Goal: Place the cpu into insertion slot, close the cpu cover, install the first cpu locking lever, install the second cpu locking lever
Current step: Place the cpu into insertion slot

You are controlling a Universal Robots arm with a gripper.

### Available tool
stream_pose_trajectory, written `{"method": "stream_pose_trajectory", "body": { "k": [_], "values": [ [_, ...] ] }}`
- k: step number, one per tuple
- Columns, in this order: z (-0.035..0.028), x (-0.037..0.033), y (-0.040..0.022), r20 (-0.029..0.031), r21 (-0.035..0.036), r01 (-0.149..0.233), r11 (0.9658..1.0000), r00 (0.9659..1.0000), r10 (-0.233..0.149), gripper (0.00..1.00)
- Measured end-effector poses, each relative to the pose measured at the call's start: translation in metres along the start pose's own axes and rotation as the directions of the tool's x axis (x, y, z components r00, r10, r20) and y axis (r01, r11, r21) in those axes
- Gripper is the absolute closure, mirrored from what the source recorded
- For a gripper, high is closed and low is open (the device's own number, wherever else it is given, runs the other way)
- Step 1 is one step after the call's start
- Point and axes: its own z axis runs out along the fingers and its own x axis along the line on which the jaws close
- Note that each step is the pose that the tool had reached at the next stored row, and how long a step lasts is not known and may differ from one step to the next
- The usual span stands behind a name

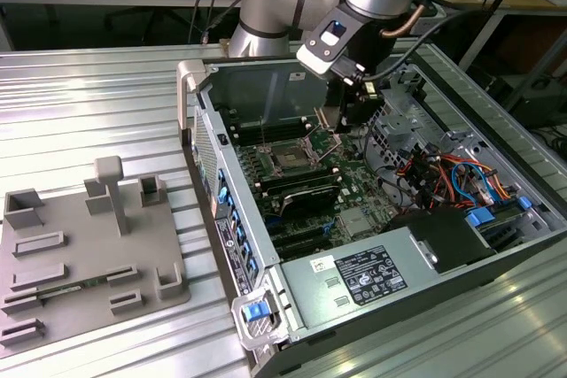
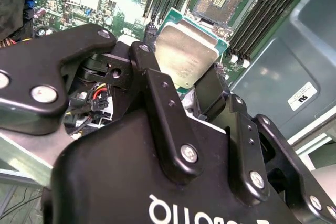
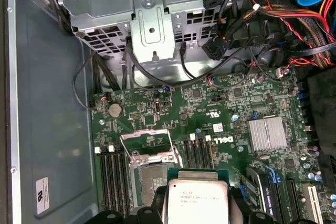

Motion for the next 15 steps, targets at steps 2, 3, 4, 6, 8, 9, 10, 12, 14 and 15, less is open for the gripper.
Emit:
{"method": "stream_pose_trajectory", "body": {
  "k": [2, 3, 4, 6, 8, 9, 10, 12, 14, 15],
  "values": [
    [0.0000, 0.0000, 0.0000, -0.0005, -0.0019, 0.000, 1.0000, 1.0000, 0.000, 0.45],
    [0.0040, -0.0001, -0.0003, -0.0005, -0.0019, 0.000, 1.0000, 1.0000, 0.000, 0.45],
    [0.0048, -0.0001, -0.0004, -0.0005, -0.0020, 0.000, 1.0000, 1.0000, 0.000, 0.45],
    [0.0056, -0.0001, -0.0005, -0.0005, -0.0020, 0.000, 1.0000, 1.0000, 0.000, 0.45],
    [0.0066, -0.0002, -0.0006, -0.0004, -0.0019, 0.000, 1.0000, 1.0000, 0.000, 0.45],
    [0.0068, -0.0002, -0.0006, -0.0005, -0.0019, 0.000, 1.0000, 1.0000, 0.000, 0.45],
    [0.0074, -0.0003, -0.0007, -0.0005, -0.0019, 0.000, 1.0000, 1.0000, 0.000, 0.45],
    [0.0078, -0.0003, -0.0007, -0.0004, -0.0020, 0.000, 1.0000, 1.0000, 0.000, 0.45],
    [0.0084, -0.0004, -0.0007, -0.0005, -0.0020, 0.000, 1.0000, 1.0000, 0.000, 0.45],
    [0.0087, -0.0005, -0.0007, -0.0005, -0.0020, 0.000, 1.0000, 1.0000, 0.000, 0.45]
  ]
}}
